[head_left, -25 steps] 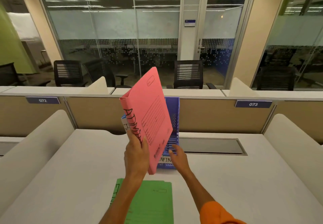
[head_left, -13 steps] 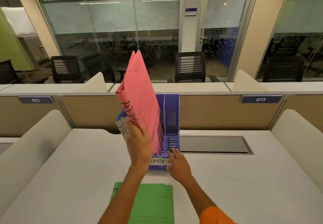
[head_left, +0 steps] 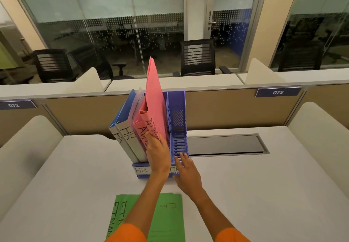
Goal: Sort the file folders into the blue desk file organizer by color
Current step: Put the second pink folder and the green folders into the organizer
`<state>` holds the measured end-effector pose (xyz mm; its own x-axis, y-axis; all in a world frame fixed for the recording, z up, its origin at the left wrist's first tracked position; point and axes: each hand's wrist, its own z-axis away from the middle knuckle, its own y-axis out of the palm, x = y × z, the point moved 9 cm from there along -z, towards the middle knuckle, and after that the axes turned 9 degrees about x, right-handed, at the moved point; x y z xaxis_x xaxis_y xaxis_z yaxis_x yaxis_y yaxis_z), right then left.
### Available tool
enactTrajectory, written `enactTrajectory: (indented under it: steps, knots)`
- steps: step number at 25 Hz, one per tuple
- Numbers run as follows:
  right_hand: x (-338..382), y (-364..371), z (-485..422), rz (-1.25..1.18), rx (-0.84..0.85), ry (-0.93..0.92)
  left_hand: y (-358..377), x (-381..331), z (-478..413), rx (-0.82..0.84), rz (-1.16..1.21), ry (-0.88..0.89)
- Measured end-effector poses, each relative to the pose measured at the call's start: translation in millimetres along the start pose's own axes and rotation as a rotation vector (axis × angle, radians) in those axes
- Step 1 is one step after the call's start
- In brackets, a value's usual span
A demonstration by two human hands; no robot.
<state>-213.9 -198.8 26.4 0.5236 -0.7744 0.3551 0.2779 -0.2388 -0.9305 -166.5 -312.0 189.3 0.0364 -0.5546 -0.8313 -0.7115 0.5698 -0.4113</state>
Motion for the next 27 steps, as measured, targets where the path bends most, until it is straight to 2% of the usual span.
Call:
enactTrajectory:
  steps: [4,17,27]
  knots:
    - [-1,2,0,0.005,-0.007,-0.005,3,6,-4,0.032,-0.110,-0.039]
    - [0,0,1,0.030,0.010,0.004,24,63,4,0.216,-0.208,-0.295]
    - [2,-1,6,0.089,0.061,0.002,8,82,33,0.307,-0.318,-0.243]
